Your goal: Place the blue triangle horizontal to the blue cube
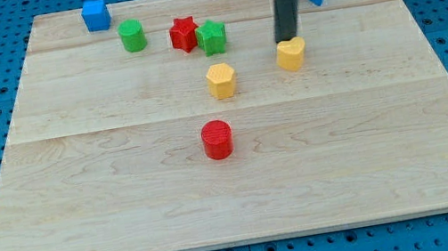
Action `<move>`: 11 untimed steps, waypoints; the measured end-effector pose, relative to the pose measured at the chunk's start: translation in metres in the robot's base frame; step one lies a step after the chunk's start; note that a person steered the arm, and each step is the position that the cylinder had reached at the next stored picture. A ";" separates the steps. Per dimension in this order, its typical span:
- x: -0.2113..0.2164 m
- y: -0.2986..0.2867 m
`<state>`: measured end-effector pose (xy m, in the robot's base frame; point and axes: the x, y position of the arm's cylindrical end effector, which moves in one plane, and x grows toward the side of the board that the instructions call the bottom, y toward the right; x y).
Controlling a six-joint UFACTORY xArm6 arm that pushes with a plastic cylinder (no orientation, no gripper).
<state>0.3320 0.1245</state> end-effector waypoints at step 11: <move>-0.126 0.007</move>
